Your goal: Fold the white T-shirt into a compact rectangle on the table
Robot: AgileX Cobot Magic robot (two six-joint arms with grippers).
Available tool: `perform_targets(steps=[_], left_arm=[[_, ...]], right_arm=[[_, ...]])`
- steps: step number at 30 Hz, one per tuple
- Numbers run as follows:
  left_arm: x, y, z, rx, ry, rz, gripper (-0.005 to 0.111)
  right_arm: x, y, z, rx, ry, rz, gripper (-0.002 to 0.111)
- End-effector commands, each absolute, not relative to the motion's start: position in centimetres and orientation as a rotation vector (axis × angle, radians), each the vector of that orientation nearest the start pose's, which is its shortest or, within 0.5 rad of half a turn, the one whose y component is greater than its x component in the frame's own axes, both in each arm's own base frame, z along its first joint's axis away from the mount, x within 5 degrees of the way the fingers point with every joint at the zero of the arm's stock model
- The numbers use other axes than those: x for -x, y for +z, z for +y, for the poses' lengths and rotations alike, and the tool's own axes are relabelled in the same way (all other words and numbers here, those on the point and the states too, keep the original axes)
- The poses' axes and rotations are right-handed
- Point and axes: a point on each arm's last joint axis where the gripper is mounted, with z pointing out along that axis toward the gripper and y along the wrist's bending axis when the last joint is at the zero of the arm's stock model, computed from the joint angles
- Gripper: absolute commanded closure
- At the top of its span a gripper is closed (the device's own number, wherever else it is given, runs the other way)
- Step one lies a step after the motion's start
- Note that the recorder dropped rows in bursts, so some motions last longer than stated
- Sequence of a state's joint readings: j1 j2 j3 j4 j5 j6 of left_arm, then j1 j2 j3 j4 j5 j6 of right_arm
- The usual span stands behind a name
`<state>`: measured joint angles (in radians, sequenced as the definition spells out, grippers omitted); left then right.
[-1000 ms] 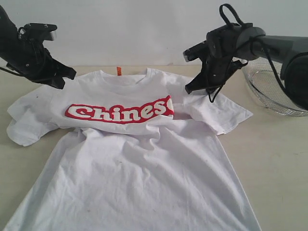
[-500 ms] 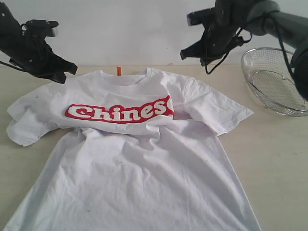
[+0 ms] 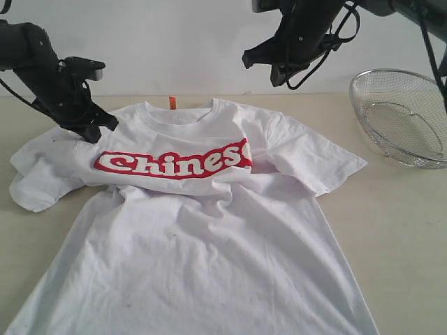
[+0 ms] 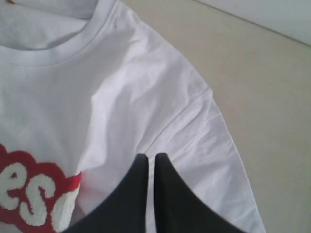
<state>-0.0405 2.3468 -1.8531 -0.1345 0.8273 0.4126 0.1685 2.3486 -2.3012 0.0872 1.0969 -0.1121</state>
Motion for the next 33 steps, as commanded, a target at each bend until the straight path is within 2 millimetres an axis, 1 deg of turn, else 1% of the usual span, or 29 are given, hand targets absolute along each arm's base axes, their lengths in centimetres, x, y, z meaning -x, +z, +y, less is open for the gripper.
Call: perform_targets(steps=[1,4,7,10,12,16,22,24,27,29,31,32,33], left_arm=[[-49.5,12.3,-1.5,-0.548,0.021,2.775,0.102],[-49.6,11.4,-0.9,-0.523,0.023,2.799,0.102],[-50.1,11.1,-0.8,-0.526,0.031,2.806,0.102],[-50.7,11.3,-0.7,-0.506,0.046,2.800,0.102],[-51.3,11.8,-0.6,-0.507,0.068,2.779,0.102],[-52.3,12.7,-0.3,-0.468,0.112,2.746,0.102],[-53.6,13.6,-0.3,-0.448,0.135,2.696,0.102],[-53.8,14.3,-0.3,-0.408,0.122,2.687,0.102],[-53.9,15.8,-0.9,-0.355,0.026,2.680,0.102],[-53.8,17.4,-1.5,-0.338,-0.072,2.675,0.102],[-53.6,19.2,-2.2,-0.385,-0.172,2.646,0.102],[-53.2,21.0,-3.0,-0.426,-0.282,2.623,0.102],[-53.0,21.6,-3.2,-0.441,-0.310,2.616,0.102]], right_arm=[[-50.7,24.9,9.5,0.373,0.134,2.648,0.108],[-50.8,23.6,9.6,0.380,0.134,2.695,0.108],[-50.9,22.1,9.7,0.381,0.149,2.733,0.108],[-51.1,20.6,9.7,0.380,0.148,2.755,0.108],[-51.2,19.5,9.6,0.382,0.136,2.768,0.108],[-51.6,17.4,9.3,0.376,0.073,2.800,0.108],[-51.5,17.1,8.7,0.371,-0.004,2.829,0.108],[-51.5,16.8,8.5,0.378,-0.036,2.841,0.108],[-51.7,16.2,8.3,0.386,-0.081,2.838,0.108],[-51.9,15.4,8.3,0.390,-0.089,2.836,0.108],[-52.2,14.6,8.3,0.392,-0.093,2.827,0.108],[-52.4,13.7,8.2,0.396,-0.113,2.820,0.108],[-52.5,13.5,8.2,0.399,-0.116,2.817,0.108]])
